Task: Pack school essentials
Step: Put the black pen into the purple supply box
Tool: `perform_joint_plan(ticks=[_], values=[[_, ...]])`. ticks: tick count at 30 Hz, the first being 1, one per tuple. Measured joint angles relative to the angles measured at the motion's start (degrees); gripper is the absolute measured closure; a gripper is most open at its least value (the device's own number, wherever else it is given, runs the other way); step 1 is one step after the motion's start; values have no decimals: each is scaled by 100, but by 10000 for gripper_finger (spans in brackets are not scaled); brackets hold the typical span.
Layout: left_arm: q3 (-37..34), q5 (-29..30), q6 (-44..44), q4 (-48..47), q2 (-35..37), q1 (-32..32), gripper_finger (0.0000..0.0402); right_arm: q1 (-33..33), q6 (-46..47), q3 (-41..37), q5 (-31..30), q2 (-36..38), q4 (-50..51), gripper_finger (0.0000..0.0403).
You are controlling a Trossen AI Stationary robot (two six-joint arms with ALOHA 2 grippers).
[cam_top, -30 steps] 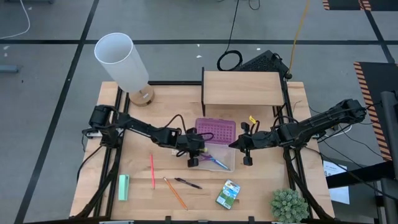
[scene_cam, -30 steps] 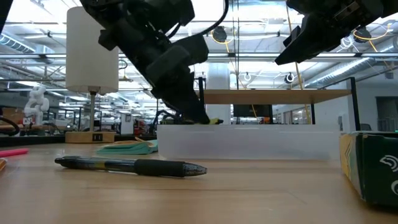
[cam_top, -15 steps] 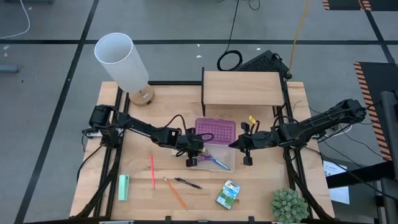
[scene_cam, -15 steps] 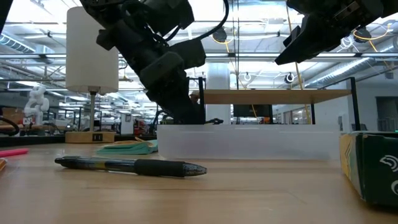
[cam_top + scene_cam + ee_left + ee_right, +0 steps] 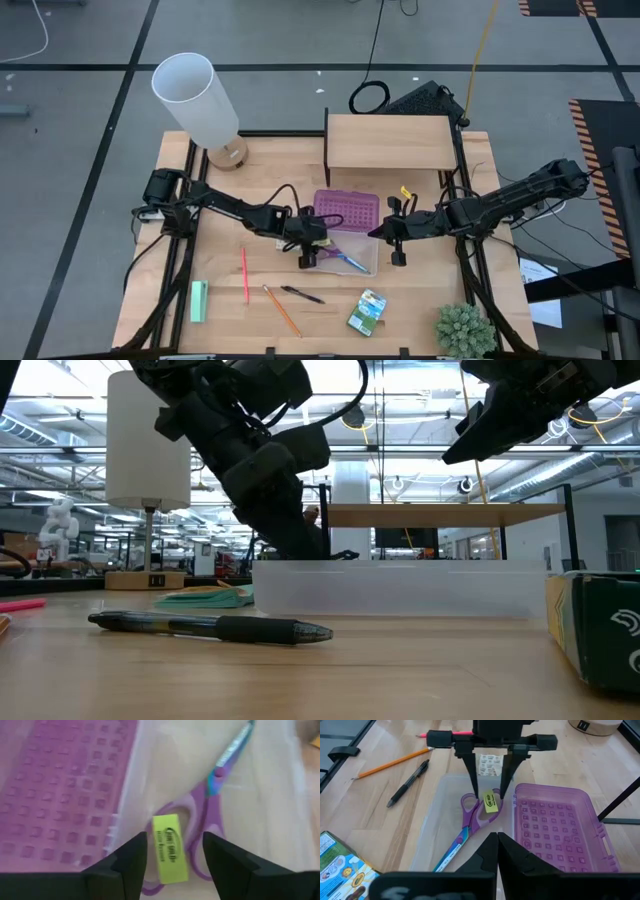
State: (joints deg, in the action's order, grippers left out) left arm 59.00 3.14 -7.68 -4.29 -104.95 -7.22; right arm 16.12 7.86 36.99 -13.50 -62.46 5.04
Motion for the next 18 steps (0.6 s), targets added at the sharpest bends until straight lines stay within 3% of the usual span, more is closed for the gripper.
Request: perform_joint_plan(ticks=[11,18], values=[[-2,13,-7,-198,2,8,301,-1,0,0,0,0,-2,403],[-2,135,-9,-193,2,8,333,-2,0,0,0,-2,-4,403]])
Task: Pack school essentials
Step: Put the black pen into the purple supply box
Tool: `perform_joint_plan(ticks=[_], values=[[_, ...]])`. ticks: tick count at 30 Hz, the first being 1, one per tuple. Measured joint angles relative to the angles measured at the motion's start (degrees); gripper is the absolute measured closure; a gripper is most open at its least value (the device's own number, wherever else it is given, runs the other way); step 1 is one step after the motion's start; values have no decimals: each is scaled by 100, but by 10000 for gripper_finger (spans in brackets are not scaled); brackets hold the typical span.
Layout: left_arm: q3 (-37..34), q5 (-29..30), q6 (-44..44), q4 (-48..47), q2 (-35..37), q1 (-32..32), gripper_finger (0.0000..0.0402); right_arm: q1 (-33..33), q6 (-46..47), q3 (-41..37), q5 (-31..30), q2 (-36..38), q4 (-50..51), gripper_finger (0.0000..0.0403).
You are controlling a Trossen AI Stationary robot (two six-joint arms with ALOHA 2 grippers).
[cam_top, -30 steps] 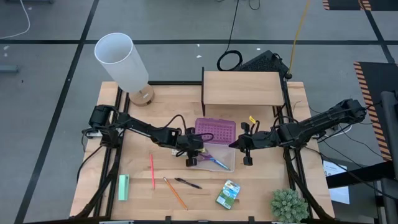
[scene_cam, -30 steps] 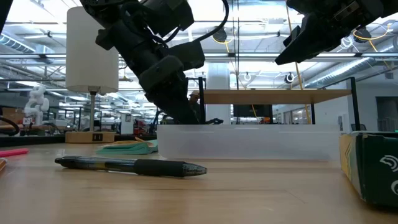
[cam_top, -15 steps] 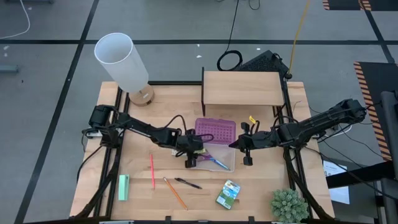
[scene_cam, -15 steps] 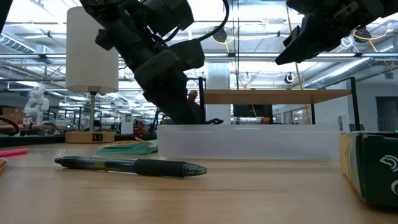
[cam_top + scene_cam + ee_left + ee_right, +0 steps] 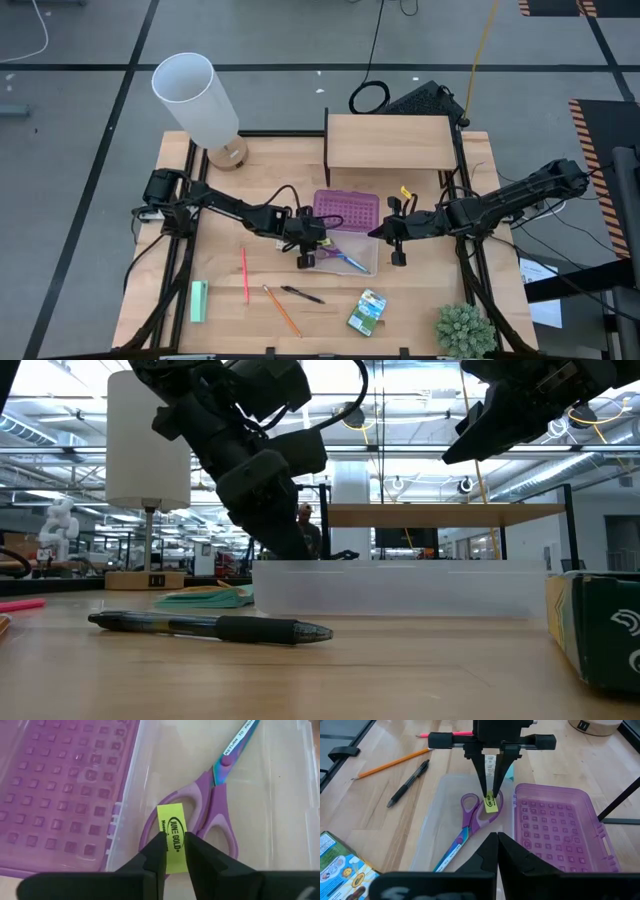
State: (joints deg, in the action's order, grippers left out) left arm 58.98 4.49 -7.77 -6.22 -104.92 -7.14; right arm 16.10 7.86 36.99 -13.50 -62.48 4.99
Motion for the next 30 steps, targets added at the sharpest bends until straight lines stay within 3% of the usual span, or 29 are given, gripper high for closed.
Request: perform_joint_plan(ticks=[5,14,20,30], values=[[66,-1,-28,-111,58,0,335,0,25,0,1,2,-2,403],[402,79,-138,-911,852,-144,335,0,26,-2,2,0,1,403],[402,501,-347,-1338,1206,-754,334,2,39,-2,7,0,5,403],[400,503,-1223,-1582,1167,-1861,334,4,42,-2,7,2,-4,403]])
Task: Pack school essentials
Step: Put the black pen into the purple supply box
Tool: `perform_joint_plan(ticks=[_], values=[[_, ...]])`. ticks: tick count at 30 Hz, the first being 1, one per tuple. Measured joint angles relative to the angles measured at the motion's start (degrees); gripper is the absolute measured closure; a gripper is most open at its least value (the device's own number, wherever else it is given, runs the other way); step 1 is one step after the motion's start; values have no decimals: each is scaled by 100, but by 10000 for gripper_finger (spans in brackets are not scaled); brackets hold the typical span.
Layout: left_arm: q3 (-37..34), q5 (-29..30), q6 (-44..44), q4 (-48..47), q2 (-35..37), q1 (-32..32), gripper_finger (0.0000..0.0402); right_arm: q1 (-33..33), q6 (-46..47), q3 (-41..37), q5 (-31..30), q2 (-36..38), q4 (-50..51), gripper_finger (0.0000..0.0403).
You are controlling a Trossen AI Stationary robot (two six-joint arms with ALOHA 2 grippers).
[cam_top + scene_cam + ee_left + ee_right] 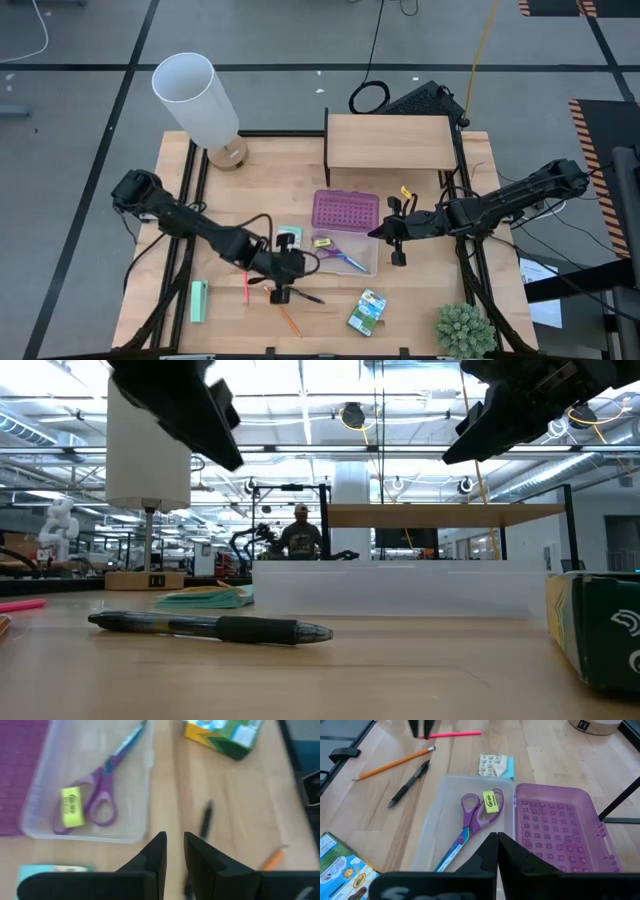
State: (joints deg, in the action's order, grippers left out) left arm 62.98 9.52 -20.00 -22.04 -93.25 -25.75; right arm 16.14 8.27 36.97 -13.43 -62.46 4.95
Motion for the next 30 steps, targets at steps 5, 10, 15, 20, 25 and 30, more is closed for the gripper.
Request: perform_joint_plan(ticks=[5,10,15,20,25,30], values=[[0,-9,-375,-51,-66,-295,333,0,0,0,0,-2,-22,403],[0,1,-519,25,-314,-467,308,0,0,0,0,-2,-22,403],[-4,-2,-513,307,-702,-558,243,0,1,0,0,-2,-37,403],[-2,-74,-440,929,-1046,-625,207,0,1,0,-1,-1,-43,403],[-4,-73,-420,979,-1347,-623,212,2,0,0,-2,-2,-42,403],[-4,-68,-425,1002,-1623,-596,240,2,0,0,-2,-1,-39,403]])
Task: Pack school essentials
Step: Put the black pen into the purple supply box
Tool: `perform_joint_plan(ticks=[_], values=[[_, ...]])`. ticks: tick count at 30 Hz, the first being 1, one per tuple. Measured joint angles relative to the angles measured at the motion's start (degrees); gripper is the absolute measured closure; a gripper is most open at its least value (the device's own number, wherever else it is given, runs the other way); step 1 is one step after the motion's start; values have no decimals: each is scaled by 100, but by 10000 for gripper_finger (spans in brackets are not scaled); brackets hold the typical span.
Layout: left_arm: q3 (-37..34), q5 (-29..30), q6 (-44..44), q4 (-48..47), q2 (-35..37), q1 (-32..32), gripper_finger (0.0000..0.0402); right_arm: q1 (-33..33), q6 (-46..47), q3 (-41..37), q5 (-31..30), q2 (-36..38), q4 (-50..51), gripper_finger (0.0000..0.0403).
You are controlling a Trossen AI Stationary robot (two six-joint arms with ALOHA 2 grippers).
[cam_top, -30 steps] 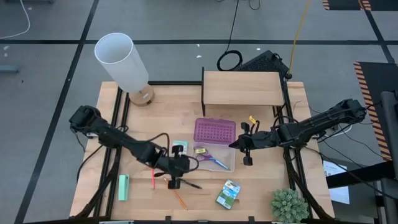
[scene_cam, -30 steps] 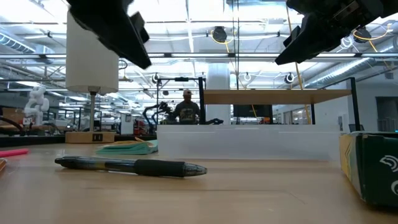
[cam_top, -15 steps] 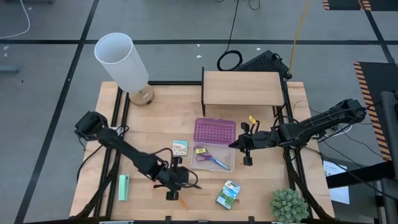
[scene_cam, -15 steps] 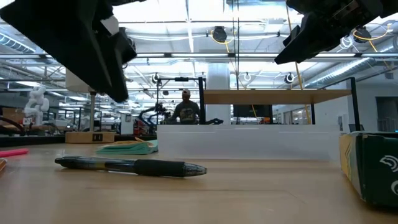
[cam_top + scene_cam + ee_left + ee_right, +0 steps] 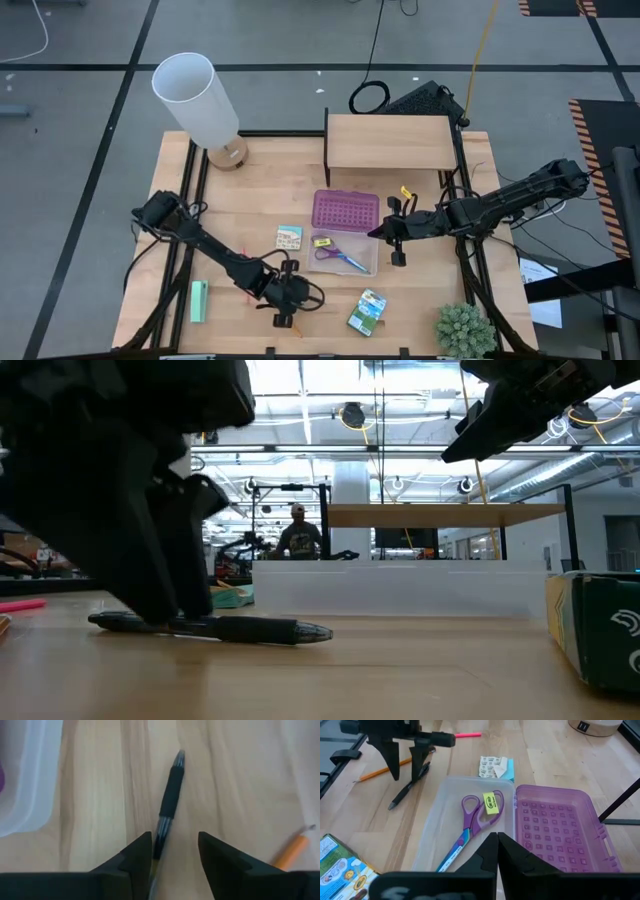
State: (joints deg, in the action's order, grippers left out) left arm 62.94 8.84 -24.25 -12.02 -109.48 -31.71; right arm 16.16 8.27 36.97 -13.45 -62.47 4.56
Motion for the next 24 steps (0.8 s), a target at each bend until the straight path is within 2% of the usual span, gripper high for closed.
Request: perform_joint_plan(ticks=[12,20,24], values=[[11,83,79,-20,-164,52,296,0,0,0,0,-1,0,403],[13,146,139,-93,-172,88,361,0,2,0,0,-1,0,403],[13,147,166,-104,-145,88,376,0,2,0,0,-1,0,403]])
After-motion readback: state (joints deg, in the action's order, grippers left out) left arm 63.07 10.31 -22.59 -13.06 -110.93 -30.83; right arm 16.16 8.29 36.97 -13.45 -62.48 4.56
